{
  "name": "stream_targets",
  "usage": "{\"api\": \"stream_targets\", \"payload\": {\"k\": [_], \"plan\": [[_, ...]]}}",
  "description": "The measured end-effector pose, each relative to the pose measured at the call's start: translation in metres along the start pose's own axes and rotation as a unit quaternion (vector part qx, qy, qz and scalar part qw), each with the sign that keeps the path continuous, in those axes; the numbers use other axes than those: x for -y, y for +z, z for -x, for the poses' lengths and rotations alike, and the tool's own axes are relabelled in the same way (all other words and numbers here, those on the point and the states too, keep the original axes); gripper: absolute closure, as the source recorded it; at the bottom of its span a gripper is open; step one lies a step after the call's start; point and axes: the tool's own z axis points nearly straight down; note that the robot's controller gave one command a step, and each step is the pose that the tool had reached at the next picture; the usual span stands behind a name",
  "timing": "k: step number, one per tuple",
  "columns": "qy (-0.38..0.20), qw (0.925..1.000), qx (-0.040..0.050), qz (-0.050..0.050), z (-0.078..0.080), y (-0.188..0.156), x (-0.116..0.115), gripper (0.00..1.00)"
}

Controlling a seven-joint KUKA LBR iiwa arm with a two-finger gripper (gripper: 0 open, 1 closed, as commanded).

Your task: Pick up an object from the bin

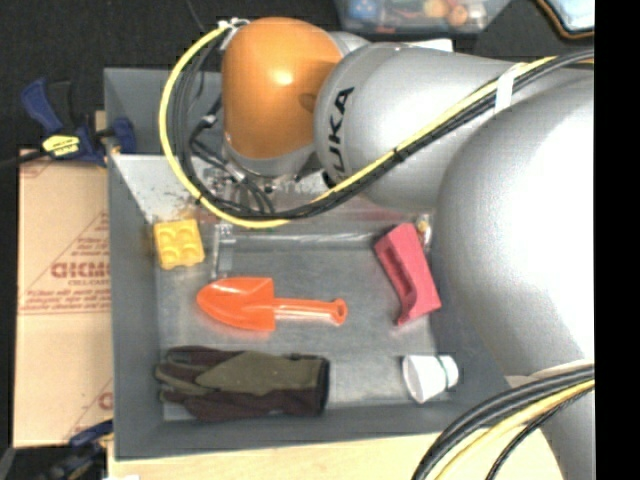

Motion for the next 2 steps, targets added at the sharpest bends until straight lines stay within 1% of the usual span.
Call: {"api": "stream_targets", "payload": {"k": [1, 2], "plan": [[0.003, 1.0000, 0.0039, 0.001, 0.001, -0.006, 0.001, 0.00], [-0.072, 0.9974, 0.0001, -0.001, -0.044, 0.128, 0.087, 0.00]]}}
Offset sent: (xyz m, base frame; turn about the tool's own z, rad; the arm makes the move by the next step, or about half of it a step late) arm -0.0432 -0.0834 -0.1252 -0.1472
